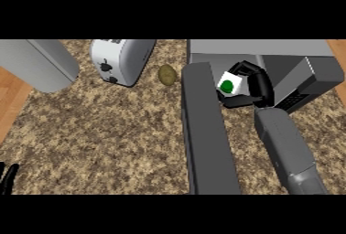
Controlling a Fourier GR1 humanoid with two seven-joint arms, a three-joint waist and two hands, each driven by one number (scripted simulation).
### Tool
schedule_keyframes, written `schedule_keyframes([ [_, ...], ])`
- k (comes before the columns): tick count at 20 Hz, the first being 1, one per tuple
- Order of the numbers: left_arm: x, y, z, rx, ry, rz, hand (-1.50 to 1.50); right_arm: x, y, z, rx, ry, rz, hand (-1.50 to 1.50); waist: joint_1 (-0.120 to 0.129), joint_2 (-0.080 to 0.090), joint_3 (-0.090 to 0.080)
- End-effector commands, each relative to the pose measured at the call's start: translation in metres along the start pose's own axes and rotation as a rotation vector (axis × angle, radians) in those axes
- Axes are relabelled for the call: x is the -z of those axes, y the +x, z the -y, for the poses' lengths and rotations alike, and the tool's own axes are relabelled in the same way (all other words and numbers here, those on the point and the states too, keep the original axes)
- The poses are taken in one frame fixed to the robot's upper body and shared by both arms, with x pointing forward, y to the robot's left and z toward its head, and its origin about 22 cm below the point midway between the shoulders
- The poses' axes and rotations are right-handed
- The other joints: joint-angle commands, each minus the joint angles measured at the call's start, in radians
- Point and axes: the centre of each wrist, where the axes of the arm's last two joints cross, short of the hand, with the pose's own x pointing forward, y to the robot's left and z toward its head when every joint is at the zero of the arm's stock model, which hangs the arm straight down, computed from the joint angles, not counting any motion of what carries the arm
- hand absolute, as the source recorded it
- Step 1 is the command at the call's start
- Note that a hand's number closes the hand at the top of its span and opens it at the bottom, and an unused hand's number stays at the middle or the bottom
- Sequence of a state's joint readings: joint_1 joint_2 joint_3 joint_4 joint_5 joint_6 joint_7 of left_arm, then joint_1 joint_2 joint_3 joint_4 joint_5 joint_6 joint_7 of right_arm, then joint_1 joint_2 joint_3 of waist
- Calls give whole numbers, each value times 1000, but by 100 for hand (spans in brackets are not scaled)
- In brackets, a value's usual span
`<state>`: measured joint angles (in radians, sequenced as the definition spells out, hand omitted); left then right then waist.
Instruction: Pick up the milk, place it into the microwave and close the microwave
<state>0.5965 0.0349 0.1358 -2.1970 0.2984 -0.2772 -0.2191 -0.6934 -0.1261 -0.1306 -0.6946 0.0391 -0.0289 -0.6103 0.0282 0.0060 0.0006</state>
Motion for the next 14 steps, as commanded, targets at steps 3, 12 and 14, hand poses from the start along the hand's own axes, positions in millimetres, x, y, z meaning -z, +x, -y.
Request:
schedule_keyframes([
  [3, 3, 2, 7, -16, -44, -4, -150, 41, 9, 5, -24, 4, -15, 150, 25, 10, 1],
  [12, 15, -6, 8, -29, -81, 20, -150, 71, 27, -12, -151, -24, 41, 150, 58, 24, 1],
  [14, 21, -10, 7, -25, -68, 32, -150, 59, 16, -6, -208, -31, 47, 150, 70, 35, 2],
])
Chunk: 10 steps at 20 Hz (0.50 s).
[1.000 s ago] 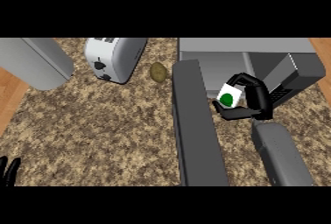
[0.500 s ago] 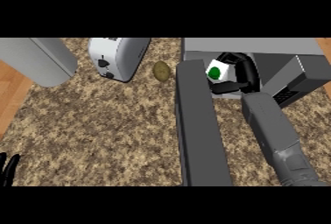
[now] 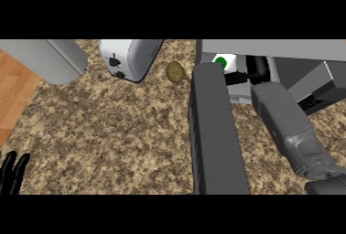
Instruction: Pick up the milk, place it into the microwave and close the microwave
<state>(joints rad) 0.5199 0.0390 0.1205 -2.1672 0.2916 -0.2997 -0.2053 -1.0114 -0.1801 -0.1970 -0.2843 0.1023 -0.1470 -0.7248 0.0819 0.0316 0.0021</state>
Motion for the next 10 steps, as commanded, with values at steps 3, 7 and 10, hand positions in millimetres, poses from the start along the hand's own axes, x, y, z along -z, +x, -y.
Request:
schedule_keyframes([
  [3, 9, -3, 8, -17, -50, -4, -150, 17, 12, 11, -110, -38, 7, 150, 30, 16, 1],
  [7, 19, -3, 4, -6, -63, 29, -150, 20, 13, 23, -154, -104, -10, 150, 48, 31, 2],
  [10, 20, 0, 4, 15, -68, 18, -150, 24, 16, 20, -151, -197, -74, 150, 58, 33, 2],
])
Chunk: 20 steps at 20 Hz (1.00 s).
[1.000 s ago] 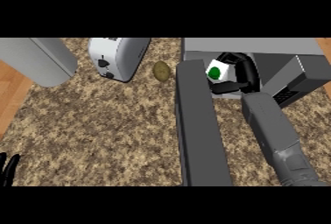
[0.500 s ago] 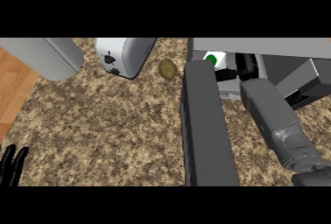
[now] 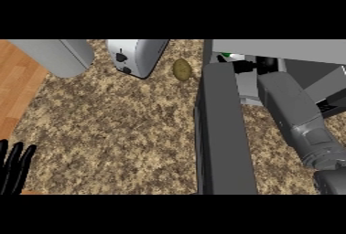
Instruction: Pick up the milk, place it into the microwave and close the microwave
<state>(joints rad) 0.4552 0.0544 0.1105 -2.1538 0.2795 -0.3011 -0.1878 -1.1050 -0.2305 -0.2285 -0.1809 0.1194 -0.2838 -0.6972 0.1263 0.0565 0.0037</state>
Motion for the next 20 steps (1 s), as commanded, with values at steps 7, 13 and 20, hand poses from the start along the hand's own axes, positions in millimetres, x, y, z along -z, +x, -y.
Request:
schedule_keyframes([
  [7, 13, 0, 5, 51, -37, 8, -150, 9, 3, 17, -314, -207, 19, -150, 42, 28, -1],
  [13, 18, -6, 3, 77, -51, 0, -150, 10, 6, 11, -395, -242, 18, -150, 55, 34, 0],
  [20, 26, -8, 14, 72, -81, -8, -150, 6, 8, -12, -269, -149, -76, -150, 57, 36, 4],
])
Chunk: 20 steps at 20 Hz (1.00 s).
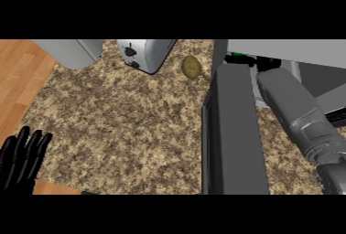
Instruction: Pick up the milk, place it into the microwave and close the microwave
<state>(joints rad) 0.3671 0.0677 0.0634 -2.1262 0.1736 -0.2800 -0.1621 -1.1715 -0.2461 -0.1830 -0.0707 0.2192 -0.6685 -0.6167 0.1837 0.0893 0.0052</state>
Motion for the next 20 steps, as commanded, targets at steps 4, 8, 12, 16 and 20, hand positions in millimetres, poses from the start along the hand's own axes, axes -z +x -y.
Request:
schedule_keyframes([
  [4, 10, -2, 12, -12, -23, 4, -150, -9, 12, -21, 165, 111, -42, -150, -4, -2, 3],
  [8, 10, -3, 11, 4, -34, 7, -150, -6, 10, -16, 211, 98, -65, -150, 0, -2, 3],
  [12, 13, -5, 19, -2, -46, 2, -150, -10, 0, -12, 202, 123, -74, -150, -12, -6, 2],
  [16, 11, -3, 26, 4, -27, 7, -150, -24, -20, -8, 210, 113, -88, -150, -28, -16, 3],
  [20, 9, -4, 26, 9, -55, -10, -150, -15, -22, 4, 193, 118, -78, -150, -29, -20, 1],
])
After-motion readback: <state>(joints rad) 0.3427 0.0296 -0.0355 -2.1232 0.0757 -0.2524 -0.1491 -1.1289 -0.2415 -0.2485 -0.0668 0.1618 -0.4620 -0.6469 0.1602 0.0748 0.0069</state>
